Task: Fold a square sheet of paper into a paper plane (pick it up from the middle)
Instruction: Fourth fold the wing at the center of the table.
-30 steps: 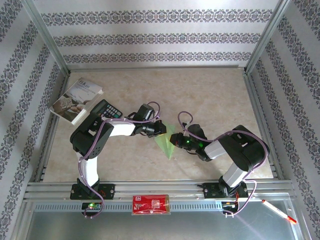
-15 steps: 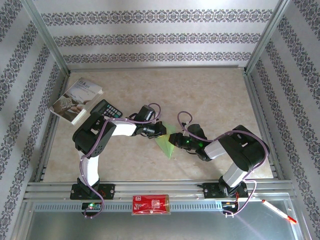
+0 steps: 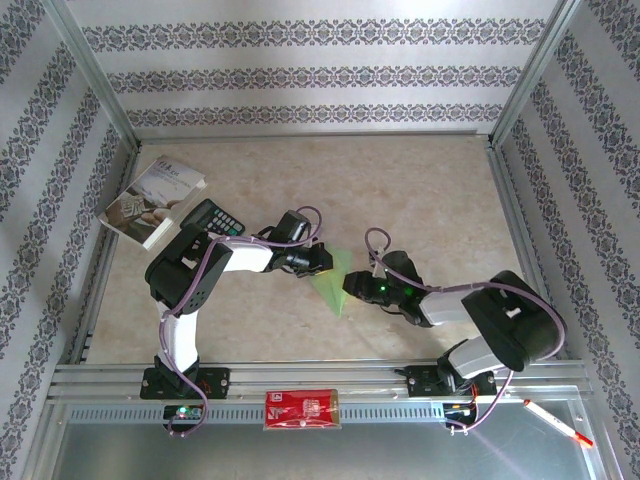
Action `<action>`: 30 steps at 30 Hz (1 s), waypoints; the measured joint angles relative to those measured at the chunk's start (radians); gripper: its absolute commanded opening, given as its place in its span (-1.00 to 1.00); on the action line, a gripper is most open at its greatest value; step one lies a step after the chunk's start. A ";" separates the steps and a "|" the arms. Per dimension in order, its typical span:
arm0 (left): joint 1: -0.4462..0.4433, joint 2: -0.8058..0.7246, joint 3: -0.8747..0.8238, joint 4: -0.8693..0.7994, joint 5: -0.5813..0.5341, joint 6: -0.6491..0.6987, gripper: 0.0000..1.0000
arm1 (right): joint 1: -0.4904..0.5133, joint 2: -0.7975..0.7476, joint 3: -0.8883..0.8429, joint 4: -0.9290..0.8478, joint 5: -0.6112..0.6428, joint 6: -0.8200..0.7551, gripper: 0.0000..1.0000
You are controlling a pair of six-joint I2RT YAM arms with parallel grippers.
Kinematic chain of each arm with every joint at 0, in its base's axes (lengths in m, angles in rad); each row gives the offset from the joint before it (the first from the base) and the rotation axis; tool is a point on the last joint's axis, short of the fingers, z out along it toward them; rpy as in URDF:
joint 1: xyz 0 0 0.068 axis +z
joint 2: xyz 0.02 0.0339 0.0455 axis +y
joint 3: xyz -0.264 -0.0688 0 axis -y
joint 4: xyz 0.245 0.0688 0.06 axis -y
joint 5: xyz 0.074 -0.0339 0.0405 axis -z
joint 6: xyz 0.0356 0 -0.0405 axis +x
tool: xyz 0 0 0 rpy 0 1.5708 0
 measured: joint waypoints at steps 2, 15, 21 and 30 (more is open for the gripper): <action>0.000 0.000 0.000 0.000 0.000 0.000 -0.82 | 0.000 -0.048 -0.009 -0.041 0.000 -0.007 -0.44; 0.000 0.000 0.000 0.000 0.000 0.000 -0.82 | 0.050 -0.173 -0.021 -0.208 0.057 -0.029 -0.38; 0.000 0.000 0.000 0.000 0.000 0.000 -0.82 | 0.071 -0.099 0.005 -0.206 0.066 -0.029 -0.37; 0.000 0.000 0.000 0.000 0.000 0.000 -0.82 | 0.080 -0.055 0.039 -0.211 0.061 -0.029 -0.38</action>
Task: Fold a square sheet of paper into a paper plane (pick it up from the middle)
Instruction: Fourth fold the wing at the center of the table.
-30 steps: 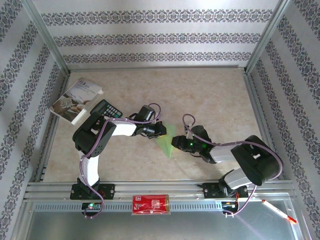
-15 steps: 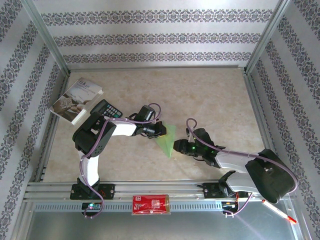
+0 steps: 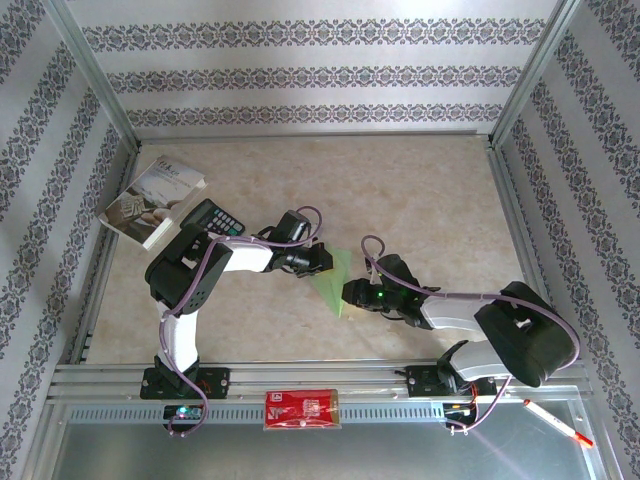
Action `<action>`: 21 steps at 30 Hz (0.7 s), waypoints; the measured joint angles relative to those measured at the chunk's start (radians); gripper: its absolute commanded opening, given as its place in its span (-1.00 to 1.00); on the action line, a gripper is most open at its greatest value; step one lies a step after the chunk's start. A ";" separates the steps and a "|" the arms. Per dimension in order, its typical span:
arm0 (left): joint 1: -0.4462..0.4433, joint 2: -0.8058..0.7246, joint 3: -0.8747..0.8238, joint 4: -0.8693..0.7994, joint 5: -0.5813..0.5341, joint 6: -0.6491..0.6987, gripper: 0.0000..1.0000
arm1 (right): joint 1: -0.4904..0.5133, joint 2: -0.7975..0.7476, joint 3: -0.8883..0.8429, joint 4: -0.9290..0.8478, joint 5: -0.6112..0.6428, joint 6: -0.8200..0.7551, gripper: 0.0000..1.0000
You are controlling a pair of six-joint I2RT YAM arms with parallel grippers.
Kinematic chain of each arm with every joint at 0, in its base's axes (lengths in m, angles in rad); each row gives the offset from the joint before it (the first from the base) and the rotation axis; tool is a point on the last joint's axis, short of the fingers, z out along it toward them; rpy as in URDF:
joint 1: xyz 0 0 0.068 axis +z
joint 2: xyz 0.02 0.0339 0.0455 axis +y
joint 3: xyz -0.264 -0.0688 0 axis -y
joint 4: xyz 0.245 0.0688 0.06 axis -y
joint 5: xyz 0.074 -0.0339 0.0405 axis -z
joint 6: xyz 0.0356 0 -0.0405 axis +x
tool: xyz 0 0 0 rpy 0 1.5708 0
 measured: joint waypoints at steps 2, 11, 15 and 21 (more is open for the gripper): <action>0.000 0.000 0.000 0.000 0.000 0.000 -0.82 | 0.000 0.008 0.014 -0.014 -0.005 0.000 -0.38; 0.000 0.000 0.000 0.000 0.000 0.000 -0.83 | -0.001 0.024 0.025 -0.018 0.000 -0.001 -0.52; 0.000 0.000 0.000 0.000 0.000 0.000 -0.82 | -0.001 0.024 0.025 -0.013 0.000 -0.004 -0.43; 0.000 0.000 0.000 0.000 -0.001 0.000 -0.83 | -0.007 -0.051 -0.010 -0.027 0.027 -0.010 -0.38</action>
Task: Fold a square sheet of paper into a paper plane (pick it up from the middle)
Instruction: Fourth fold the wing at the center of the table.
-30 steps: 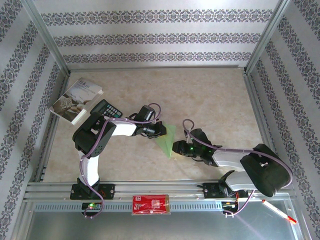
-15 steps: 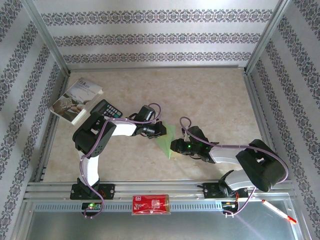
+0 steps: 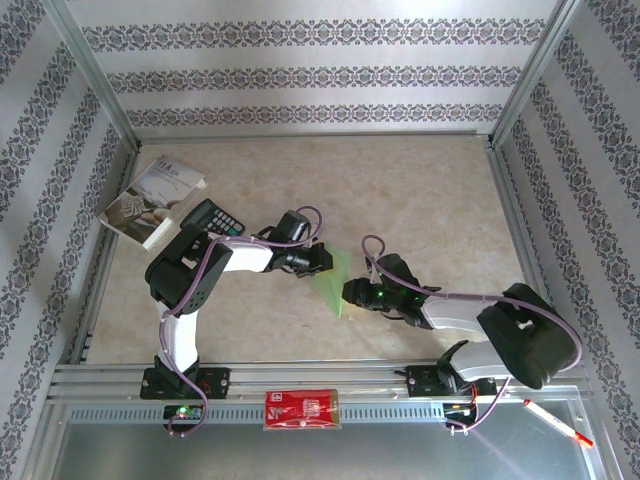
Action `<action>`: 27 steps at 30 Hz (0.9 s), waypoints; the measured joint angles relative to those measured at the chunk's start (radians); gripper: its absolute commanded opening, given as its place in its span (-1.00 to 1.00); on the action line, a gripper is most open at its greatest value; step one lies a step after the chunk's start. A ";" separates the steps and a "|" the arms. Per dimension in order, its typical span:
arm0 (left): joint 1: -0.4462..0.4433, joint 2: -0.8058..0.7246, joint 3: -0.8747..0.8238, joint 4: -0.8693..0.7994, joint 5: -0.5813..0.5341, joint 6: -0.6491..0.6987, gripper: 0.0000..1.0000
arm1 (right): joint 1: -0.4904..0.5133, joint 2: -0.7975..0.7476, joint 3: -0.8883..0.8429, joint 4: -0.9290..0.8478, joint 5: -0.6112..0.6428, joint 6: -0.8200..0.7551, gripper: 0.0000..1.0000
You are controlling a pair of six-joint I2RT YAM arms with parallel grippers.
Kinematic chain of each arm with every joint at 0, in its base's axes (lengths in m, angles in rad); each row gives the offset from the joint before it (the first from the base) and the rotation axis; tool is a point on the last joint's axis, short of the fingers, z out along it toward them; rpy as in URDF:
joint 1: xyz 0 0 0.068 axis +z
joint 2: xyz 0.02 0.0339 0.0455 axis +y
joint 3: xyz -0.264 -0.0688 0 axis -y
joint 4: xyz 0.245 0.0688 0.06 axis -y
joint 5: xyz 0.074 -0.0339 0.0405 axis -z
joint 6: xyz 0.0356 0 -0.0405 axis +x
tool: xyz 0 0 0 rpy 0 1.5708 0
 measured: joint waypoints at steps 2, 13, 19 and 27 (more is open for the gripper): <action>0.000 0.000 0.000 0.000 0.000 0.000 -0.82 | 0.001 -0.053 -0.012 -0.019 0.014 -0.003 -0.37; 0.000 0.000 0.000 0.000 -0.002 0.000 -0.83 | 0.124 -0.101 0.054 -0.088 0.066 -0.035 -0.54; 0.000 0.000 0.000 0.000 -0.002 0.000 -0.82 | 0.160 0.032 0.164 -0.087 0.059 -0.055 -0.59; 0.000 0.000 0.000 0.000 -0.002 0.000 -0.81 | 0.150 0.093 0.172 -0.098 0.059 -0.064 -0.65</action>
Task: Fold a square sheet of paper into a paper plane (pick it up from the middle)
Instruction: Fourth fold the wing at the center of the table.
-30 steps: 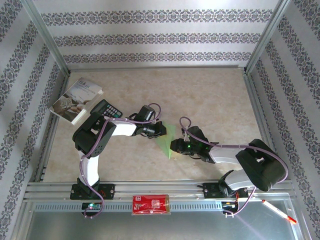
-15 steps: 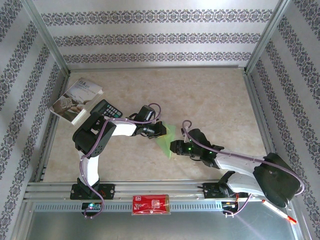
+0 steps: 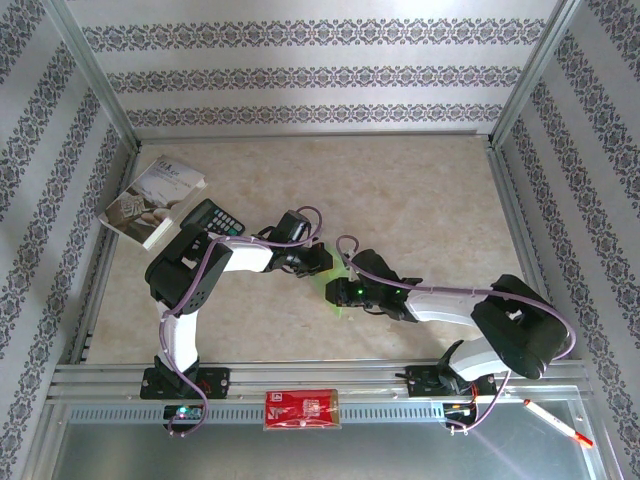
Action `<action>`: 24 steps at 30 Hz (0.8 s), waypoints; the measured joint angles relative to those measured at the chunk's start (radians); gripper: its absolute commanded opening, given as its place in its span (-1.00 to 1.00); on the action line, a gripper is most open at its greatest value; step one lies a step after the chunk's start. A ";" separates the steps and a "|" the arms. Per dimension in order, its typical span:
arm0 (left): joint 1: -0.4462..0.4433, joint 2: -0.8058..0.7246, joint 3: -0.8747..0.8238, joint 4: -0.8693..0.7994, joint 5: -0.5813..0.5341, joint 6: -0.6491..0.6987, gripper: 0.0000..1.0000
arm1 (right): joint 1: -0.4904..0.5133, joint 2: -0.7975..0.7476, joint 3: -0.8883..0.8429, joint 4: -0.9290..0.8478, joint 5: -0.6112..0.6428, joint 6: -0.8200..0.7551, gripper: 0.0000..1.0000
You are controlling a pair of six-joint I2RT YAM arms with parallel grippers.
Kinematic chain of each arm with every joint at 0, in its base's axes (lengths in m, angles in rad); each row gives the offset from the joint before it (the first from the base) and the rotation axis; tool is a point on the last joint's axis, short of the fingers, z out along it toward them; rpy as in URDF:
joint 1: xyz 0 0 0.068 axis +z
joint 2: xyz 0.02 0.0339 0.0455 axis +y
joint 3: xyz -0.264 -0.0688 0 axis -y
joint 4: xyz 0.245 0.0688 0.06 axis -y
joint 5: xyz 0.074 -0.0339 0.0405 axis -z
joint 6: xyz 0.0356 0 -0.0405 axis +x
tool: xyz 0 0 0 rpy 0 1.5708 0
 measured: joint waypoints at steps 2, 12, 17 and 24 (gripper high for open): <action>0.000 0.000 0.000 0.000 0.000 0.000 -0.81 | 0.000 0.000 -0.005 0.001 0.000 0.000 -0.66; 0.000 0.000 0.000 0.000 0.001 0.000 -0.79 | -0.013 0.000 -0.047 0.003 0.000 0.000 -0.68; 0.000 0.000 0.000 0.000 0.002 0.000 -0.79 | -0.013 0.000 -0.053 0.006 0.000 0.001 -0.69; 0.000 0.000 0.001 0.000 0.002 0.000 -0.75 | -0.013 0.014 -0.068 0.014 0.000 0.005 -0.73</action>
